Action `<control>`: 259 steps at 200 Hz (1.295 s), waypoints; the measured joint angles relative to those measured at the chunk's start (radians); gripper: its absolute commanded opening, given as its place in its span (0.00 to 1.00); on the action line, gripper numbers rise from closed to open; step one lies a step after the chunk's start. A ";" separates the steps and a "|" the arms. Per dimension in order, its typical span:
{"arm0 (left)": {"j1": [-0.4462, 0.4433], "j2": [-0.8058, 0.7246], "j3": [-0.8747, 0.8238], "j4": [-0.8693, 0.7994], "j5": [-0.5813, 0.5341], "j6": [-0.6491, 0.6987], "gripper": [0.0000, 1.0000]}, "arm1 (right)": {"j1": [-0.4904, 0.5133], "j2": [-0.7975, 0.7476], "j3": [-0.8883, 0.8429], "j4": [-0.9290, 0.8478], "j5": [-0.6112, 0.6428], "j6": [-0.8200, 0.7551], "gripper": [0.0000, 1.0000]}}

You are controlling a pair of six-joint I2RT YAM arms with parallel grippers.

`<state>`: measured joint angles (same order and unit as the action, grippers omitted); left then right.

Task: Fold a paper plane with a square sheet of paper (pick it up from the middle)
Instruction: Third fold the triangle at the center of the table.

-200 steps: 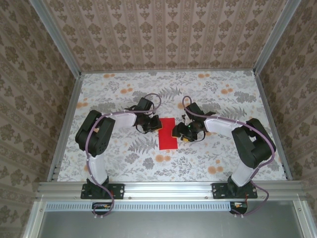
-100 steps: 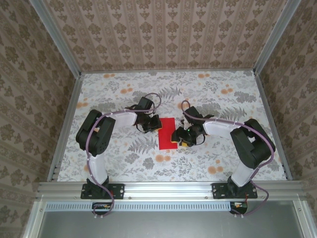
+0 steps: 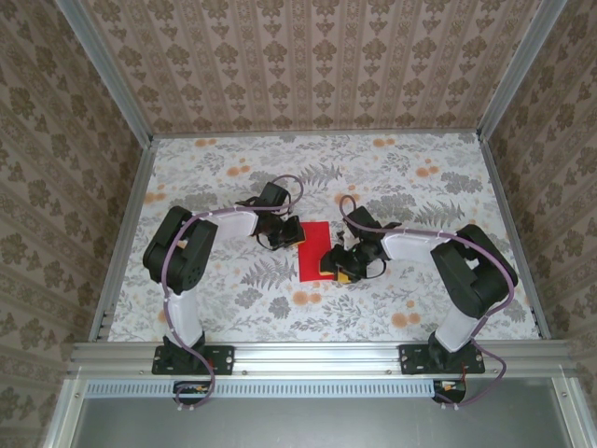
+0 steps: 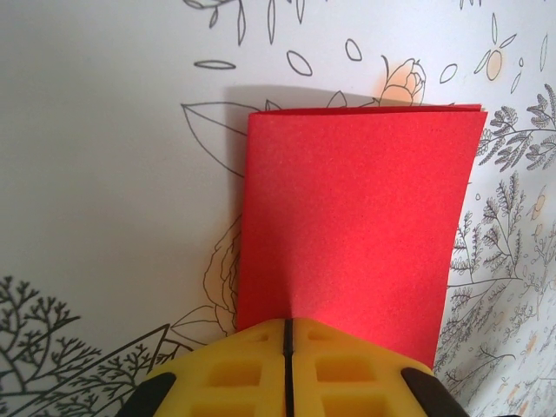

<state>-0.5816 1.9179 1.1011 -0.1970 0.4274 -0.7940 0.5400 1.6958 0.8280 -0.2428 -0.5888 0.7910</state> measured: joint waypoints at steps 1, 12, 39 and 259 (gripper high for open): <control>0.000 0.000 0.000 0.000 0.000 0.000 0.08 | 0.000 0.000 -0.001 0.001 0.000 0.001 0.49; 0.000 0.000 0.000 0.000 0.000 0.000 0.08 | -0.001 -0.005 -0.012 0.018 -0.003 0.015 0.48; 0.000 0.000 0.000 0.000 0.000 0.000 0.08 | 0.000 -0.030 -0.044 0.062 -0.003 0.042 0.44; 0.000 0.000 0.000 0.000 0.000 0.000 0.08 | -0.032 -0.108 -0.132 0.199 -0.003 0.145 0.13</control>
<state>-0.5816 1.9179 1.1011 -0.1970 0.4274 -0.7940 0.5083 1.5879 0.6956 -0.0437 -0.5922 0.9363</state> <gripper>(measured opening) 0.080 0.169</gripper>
